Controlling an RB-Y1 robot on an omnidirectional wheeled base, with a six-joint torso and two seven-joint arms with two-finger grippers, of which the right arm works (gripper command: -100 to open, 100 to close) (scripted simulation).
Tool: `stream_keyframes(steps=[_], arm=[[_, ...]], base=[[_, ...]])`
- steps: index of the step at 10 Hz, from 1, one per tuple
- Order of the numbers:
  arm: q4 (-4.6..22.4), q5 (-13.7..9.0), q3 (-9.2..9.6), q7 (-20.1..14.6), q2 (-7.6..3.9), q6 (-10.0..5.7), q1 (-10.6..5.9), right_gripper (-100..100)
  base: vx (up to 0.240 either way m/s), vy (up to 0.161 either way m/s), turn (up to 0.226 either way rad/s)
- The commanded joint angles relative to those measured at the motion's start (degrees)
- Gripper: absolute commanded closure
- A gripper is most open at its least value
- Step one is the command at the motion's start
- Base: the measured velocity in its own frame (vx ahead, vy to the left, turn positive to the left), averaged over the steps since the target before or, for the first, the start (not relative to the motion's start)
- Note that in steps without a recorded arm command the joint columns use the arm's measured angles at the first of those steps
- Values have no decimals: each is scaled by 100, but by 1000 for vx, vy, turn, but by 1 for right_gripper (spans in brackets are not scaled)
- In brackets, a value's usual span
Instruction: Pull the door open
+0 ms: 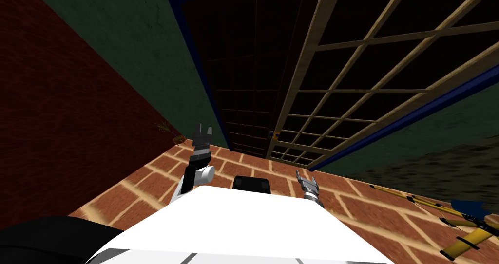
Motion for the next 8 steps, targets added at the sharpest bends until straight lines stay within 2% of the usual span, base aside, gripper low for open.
stream_keyframes(steps=[1,2,6,8], arm=[[-102,-8,29,20,114,44,-119,-100],[-105,-18,46,42,175,43,-250,-100],[-148,-18,137,79,327,25,-598,-100],[-184,-10,204,94,412,10,-801,-100]], base=[[213,-35,126],[192,-26,150],[188,-49,105],[193,-9,107]])
